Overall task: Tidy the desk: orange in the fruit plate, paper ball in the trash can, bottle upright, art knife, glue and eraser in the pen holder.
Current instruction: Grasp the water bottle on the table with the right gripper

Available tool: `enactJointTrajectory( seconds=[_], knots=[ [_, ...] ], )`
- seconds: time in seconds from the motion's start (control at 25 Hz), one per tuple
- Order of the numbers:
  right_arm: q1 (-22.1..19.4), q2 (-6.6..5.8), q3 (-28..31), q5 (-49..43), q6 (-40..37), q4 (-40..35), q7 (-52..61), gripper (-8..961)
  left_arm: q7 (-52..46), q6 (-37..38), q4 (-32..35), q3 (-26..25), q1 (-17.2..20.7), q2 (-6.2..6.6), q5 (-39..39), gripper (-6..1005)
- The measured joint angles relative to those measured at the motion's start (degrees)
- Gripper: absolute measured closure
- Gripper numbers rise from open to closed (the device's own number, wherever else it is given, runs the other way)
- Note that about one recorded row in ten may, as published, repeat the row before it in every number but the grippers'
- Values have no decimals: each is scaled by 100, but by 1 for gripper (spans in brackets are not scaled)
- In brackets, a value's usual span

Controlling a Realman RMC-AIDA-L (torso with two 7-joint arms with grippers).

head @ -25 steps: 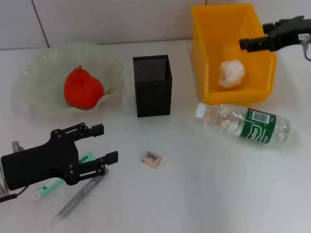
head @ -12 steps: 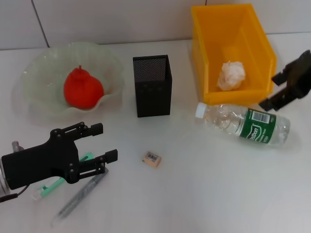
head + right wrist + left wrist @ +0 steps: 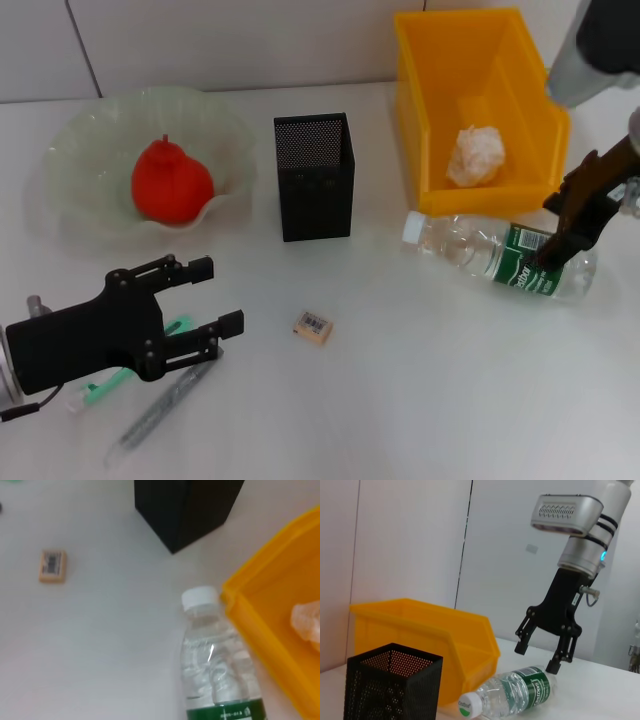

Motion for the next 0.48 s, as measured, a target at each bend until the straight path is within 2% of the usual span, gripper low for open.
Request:
enactJointTrajectory(
  seconds=[0.2,0.48],
  knots=[
    [39,20,-121,7,267,365,38,110,26,-1,-25,1,-3,0,0,246],
    [18,29,-575,-42,779,740,265,110,45,0,-25,1,0,8,-1,246]
  ],
)
